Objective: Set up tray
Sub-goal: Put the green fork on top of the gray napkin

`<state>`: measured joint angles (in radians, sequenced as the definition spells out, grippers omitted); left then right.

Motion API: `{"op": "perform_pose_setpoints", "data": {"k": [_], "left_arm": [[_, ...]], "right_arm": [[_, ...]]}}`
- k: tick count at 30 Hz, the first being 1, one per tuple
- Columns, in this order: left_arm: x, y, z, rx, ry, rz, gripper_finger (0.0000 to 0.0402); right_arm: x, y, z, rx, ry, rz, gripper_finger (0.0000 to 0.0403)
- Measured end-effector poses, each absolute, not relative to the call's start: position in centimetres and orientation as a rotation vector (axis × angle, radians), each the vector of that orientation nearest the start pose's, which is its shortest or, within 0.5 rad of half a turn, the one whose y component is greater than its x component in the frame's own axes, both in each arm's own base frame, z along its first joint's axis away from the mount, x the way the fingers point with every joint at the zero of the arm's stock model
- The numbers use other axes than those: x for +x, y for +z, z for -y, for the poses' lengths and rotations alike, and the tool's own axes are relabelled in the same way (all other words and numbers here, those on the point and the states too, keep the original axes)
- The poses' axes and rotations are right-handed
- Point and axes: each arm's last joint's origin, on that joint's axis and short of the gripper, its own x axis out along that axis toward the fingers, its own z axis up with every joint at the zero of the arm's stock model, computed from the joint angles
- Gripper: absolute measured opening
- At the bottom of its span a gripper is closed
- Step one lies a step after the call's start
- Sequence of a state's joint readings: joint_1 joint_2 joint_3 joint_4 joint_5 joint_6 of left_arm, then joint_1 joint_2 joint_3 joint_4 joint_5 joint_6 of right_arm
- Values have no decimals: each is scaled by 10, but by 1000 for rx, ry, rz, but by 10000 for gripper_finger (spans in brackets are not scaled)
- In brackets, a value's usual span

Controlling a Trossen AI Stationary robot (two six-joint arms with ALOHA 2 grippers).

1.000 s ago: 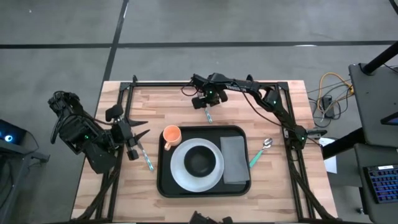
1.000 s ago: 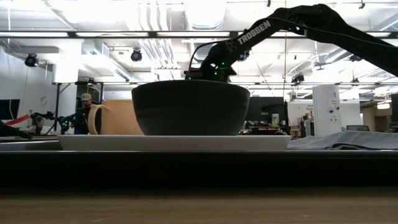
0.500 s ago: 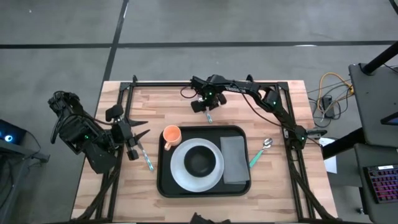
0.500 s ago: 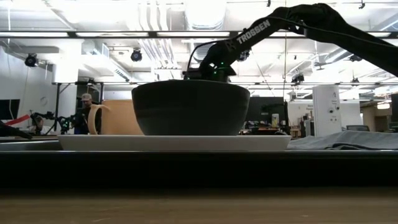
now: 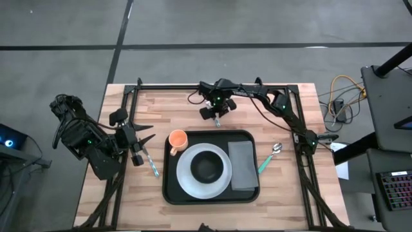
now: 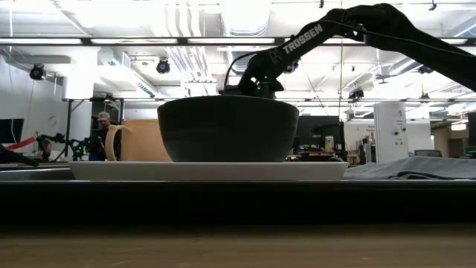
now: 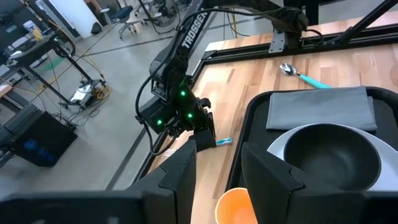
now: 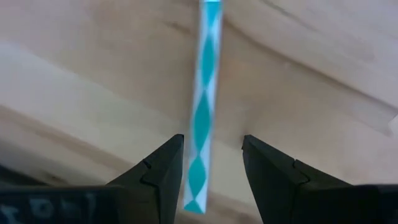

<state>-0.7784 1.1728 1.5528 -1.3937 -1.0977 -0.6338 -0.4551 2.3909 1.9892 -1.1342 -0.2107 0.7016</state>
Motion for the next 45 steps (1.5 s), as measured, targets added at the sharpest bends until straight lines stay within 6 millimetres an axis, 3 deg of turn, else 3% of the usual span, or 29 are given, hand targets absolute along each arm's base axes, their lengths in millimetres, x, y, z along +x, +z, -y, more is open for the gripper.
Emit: {"op": "perform_pose_setpoints", "data": {"k": [4,10,16,21,29,35,45], "left_arm": [[136,425,98,213,451,-469,110],[136,425,98,214,451,-469,110],[136,425,98,215,451,-470,110],[136,425,98,223,449,-471,110],[136,425,98,224,448,-471,110],[136,425,98,224,449,-472,110],[136,425,98,222,449,-471,110]], "right_arm": [[426,156,201,1019,-666,-1333,155],[441,193,211,928,-586,-1175,155],[451,216,222,860,-632,-1012,155],[450,208,227,903,-655,-988,150],[432,178,225,899,-673,-1185,125],[431,175,224,899,-638,-1202,115],[428,171,227,907,-610,-1216,165]]}}
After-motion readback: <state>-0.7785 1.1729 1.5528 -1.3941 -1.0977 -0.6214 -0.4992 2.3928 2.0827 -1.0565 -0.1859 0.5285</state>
